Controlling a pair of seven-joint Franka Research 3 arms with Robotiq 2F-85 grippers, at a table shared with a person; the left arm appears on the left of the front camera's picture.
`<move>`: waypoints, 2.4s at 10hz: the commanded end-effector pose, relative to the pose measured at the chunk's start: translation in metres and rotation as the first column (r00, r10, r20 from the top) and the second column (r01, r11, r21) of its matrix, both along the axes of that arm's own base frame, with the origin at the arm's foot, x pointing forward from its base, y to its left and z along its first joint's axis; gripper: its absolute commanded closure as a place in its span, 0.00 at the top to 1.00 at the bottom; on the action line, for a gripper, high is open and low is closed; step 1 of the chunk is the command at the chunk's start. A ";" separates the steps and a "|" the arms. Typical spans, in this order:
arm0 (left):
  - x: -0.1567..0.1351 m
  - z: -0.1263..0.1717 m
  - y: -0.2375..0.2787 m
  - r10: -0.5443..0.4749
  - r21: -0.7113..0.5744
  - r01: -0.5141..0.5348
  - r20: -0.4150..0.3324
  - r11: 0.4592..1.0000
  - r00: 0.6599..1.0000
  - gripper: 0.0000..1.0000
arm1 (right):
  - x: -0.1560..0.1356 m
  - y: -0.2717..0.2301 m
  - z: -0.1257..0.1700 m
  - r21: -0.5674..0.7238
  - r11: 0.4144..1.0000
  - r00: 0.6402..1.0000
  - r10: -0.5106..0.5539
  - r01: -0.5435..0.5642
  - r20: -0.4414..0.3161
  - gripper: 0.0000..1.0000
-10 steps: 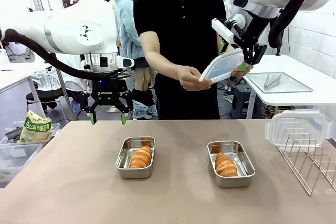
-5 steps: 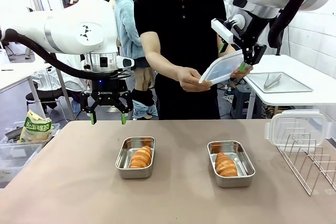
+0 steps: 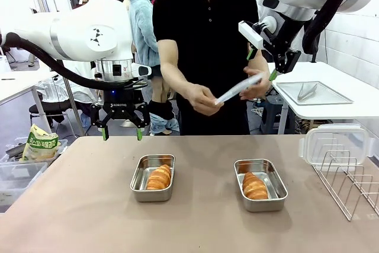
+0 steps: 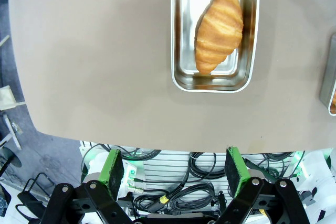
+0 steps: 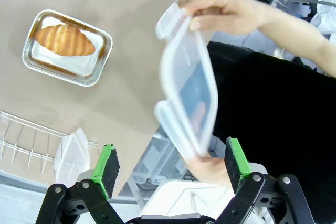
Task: Place the bread in airtight containers.
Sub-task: Pick up one Airtight Container lid and hand it to the human.
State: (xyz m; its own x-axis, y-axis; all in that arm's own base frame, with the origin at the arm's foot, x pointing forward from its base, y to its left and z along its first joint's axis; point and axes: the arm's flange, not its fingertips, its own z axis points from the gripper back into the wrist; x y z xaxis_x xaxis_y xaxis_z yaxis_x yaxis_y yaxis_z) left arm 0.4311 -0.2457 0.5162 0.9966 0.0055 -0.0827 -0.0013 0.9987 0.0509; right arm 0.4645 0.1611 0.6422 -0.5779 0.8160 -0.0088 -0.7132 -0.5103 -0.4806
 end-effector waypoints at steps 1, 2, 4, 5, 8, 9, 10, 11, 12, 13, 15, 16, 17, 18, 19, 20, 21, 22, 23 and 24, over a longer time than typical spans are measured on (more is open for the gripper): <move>-0.001 0.002 0.002 0.003 0.002 -0.003 -0.004 1.000 1.000 1.00 | 0.000 -0.001 0.000 0.003 1.000 1.000 -0.002 0.002 -0.001 1.00; -0.001 0.002 0.002 0.003 0.002 -0.003 -0.004 1.000 1.000 1.00 | 0.000 -0.001 0.000 0.003 1.000 1.000 -0.002 0.002 -0.001 1.00; -0.001 0.002 0.002 0.003 0.002 -0.003 -0.004 1.000 1.000 1.00 | 0.000 -0.001 0.000 0.003 1.000 1.000 -0.002 0.002 -0.001 1.00; -0.001 0.002 0.002 0.003 0.002 -0.003 -0.004 1.000 1.000 1.00 | 0.000 -0.001 0.000 0.003 1.000 1.000 -0.002 0.002 -0.001 1.00; -0.001 0.002 0.002 0.003 0.002 -0.003 -0.004 1.000 1.000 1.00 | 0.000 -0.001 0.000 0.003 1.000 1.000 -0.002 0.002 -0.001 1.00; -0.001 0.002 0.002 0.003 0.002 -0.003 -0.004 1.000 1.000 1.00 | 0.000 -0.001 0.000 0.003 1.000 1.000 -0.002 0.002 -0.001 1.00; -0.001 0.002 0.002 0.003 0.002 -0.003 -0.004 1.000 1.000 1.00 | 0.000 -0.001 0.000 0.003 1.000 1.000 -0.002 0.002 -0.001 1.00; -0.001 0.002 0.002 0.003 0.002 -0.003 -0.004 1.000 1.000 1.00 | 0.000 -0.001 0.000 0.003 1.000 1.000 -0.002 0.002 -0.001 1.00; -0.001 0.002 0.002 0.003 0.002 -0.003 -0.004 1.000 1.000 1.00 | 0.000 -0.001 0.000 0.003 1.000 1.000 -0.002 0.002 -0.001 1.00; -0.001 0.002 0.002 0.003 0.002 -0.003 -0.004 1.000 1.000 1.00 | 0.000 -0.001 0.000 0.003 1.000 1.000 -0.002 0.002 -0.001 1.00; -0.001 0.002 0.002 0.003 0.002 -0.003 -0.004 1.000 1.000 1.00 | 0.000 -0.001 0.000 0.003 1.000 1.000 -0.002 0.002 -0.001 1.00; -0.001 0.002 0.002 0.003 0.002 -0.003 -0.004 1.000 1.000 1.00 | 0.000 -0.001 0.000 0.003 1.000 1.000 -0.002 0.002 -0.001 1.00; -0.001 0.002 0.002 0.003 0.002 -0.003 -0.004 1.000 1.000 1.00 | 0.000 -0.001 0.000 0.003 1.000 1.000 -0.002 0.002 -0.001 1.00; -0.001 0.002 0.002 0.003 0.002 -0.003 -0.004 1.000 1.000 1.00 | 0.000 -0.001 0.000 0.003 1.000 1.000 -0.002 0.002 -0.001 1.00; -0.001 0.002 0.002 0.003 0.002 -0.003 -0.004 1.000 1.000 1.00 | 0.000 -0.001 0.000 0.003 1.000 1.000 -0.002 0.002 -0.001 1.00; -0.001 0.002 0.002 0.003 0.002 -0.003 -0.004 1.000 1.000 1.00 | 0.000 -0.001 0.000 0.003 1.000 1.000 -0.002 0.002 -0.001 1.00; -0.001 0.002 0.002 0.003 0.002 -0.003 -0.004 1.000 1.000 1.00 | 0.000 -0.001 0.000 0.003 1.000 1.000 -0.002 0.002 -0.001 1.00; -0.001 0.002 0.002 0.003 0.002 -0.003 -0.004 1.000 1.000 1.00 | 0.000 -0.001 0.000 0.003 1.000 1.000 -0.002 0.002 -0.001 1.00; -0.001 0.002 0.002 0.003 0.002 -0.003 -0.004 1.000 1.000 1.00 | 0.000 -0.001 0.000 0.003 1.000 1.000 -0.002 0.002 -0.001 1.00; -0.001 0.002 0.002 0.003 0.002 -0.003 -0.004 1.000 1.000 1.00 | 0.000 -0.001 0.000 0.003 1.000 1.000 -0.002 0.002 -0.001 1.00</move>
